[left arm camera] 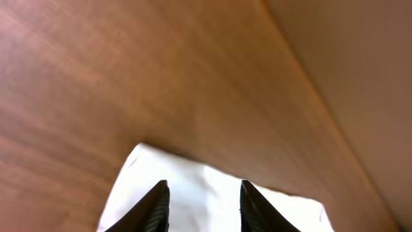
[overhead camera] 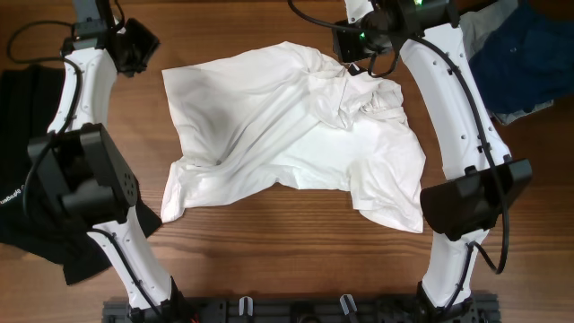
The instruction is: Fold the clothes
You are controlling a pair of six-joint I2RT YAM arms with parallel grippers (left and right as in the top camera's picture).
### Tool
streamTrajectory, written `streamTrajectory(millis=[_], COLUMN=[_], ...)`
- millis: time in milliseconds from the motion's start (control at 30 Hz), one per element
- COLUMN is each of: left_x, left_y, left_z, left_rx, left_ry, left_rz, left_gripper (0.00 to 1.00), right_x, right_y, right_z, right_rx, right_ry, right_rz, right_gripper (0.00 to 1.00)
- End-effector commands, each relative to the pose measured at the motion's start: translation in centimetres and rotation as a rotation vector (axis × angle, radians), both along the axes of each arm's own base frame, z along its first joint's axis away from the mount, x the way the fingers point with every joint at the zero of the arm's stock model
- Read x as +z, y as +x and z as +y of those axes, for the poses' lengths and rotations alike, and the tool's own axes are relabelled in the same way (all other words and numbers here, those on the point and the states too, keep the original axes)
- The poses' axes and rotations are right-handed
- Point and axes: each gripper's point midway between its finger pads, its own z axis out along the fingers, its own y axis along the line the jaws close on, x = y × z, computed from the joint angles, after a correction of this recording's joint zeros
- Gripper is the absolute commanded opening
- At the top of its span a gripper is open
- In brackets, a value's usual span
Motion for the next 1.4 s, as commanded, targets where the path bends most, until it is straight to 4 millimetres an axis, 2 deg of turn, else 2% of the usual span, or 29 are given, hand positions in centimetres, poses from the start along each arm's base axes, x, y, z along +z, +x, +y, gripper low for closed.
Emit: streamTrajectory(millis=[0, 100, 200, 333, 367, 467, 567, 767, 933, 1033, 1100, 1267, 1333, 1367], left_x=[-2.2, -4.7, -6.2, -8.1, -8.5, -8.8, -8.2, -8.4, -8.1, -8.8, -10.3, -15.5, -16.2, -16.2], left_y=[-0.8, -1.7, -3.0, -4.0, -4.2, -4.2, -3.4, -2.6, -0.7, -0.3, -0.6, -1.9, -2.3, -2.3], left_z=[-0.2, -1.4, -2.6, -1.7, -1.3, 0.2, 1.8, 2.1, 1.2, 0.2, -0.7, -3.5, -3.8, -3.8], left_rx=[-0.047, -0.113, -0.156, -0.156, -0.148, -0.097, -0.062, -0.058, -0.070, -0.087, -0.108, -0.162, -0.154, -0.154], left_ry=[0.110, 0.145, 0.158, 0.191, 0.190, 0.192, 0.194, 0.200, 0.212, 0.215, 0.208, 0.162, 0.144, 0.144], left_rz=[0.087, 0.200, 0.329, 0.438, 0.450, 0.454, 0.421, 0.390, 0.318, 0.314, 0.338, 0.434, 0.454, 0.456], left_gripper=[0.36, 0.36, 0.34, 0.35, 0.38, 0.38, 0.43, 0.45, 0.45, 0.45, 0.46, 0.48, 0.49, 0.44], right_x=[-0.7, -0.7, -0.7, -0.7, -0.8, -0.8, -0.8, -0.7, -0.8, -0.8, -0.8, -0.9, -1.0, -1.0], right_y=[0.2, 0.2, 0.1, 0.0, 0.0, 0.0, 0.0, 0.0, 0.0, 0.0, -0.1, -0.4, -0.4, -0.4], right_z=[0.3, 0.3, 0.3, 0.2, 0.2, 0.2, 0.2, 0.2, 0.2, 0.2, 0.3, 0.4, 0.4, 0.4], right_rx=[0.017, 0.017, 0.017, 0.017, 0.017, 0.017, 0.017, 0.017, 0.017, 0.017, 0.019, 0.022, 0.022, 0.022], right_ry=[0.009, 0.008, 0.007, 0.006, 0.006, 0.005, 0.005, 0.006, 0.006, 0.005, 0.005, 0.001, 0.000, 0.000], right_rz=[0.013, 0.014, 0.019, 0.021, 0.022, 0.024, 0.023, 0.021, 0.021, 0.024, 0.025, 0.036, 0.039, 0.038], right_gripper=[0.18, 0.18, 0.17, 0.17, 0.17, 0.17, 0.17, 0.17, 0.18, 0.18, 0.17, 0.17, 0.17, 0.17])
